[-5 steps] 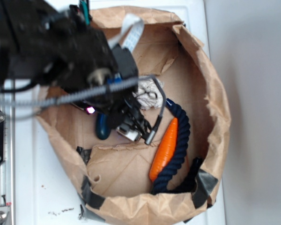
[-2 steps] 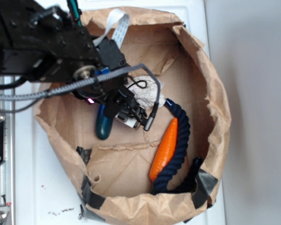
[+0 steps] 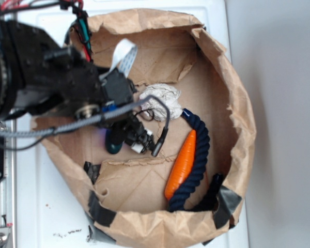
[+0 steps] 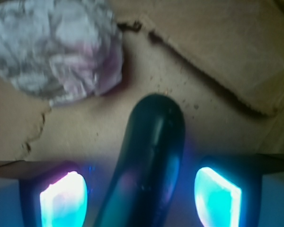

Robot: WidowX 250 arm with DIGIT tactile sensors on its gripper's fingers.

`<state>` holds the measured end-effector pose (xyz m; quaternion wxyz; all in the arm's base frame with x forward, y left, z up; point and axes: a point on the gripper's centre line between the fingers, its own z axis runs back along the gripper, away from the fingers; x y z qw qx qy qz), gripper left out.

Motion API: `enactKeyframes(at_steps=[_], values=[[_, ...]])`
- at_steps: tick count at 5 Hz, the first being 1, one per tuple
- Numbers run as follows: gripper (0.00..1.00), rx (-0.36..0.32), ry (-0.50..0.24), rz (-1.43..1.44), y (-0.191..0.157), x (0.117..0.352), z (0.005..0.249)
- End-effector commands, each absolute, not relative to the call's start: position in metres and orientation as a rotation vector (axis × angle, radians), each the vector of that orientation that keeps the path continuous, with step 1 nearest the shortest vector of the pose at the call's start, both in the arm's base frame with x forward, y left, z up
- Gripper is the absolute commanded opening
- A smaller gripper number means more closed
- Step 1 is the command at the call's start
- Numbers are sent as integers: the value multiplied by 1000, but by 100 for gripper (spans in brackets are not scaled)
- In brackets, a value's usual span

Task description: Grab the plastic pickle.

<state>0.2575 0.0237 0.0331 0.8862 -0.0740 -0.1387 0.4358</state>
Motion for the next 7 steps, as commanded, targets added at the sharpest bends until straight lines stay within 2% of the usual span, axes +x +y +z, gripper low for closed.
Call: enactKeyframes(at_steps=[1,2,3,4,5,6,7], values=[[100,-157,-317,863,12,250,31],[0,-141,-308,875,11,252,31],[0,-134,-337,873,14,252,35],[0,-83,-468,910,15,246,42],[0,-70,-522,925,18,243,49],[0,-78,-521,929,27,247,73],[0,-86,-492,892,34,254,115]])
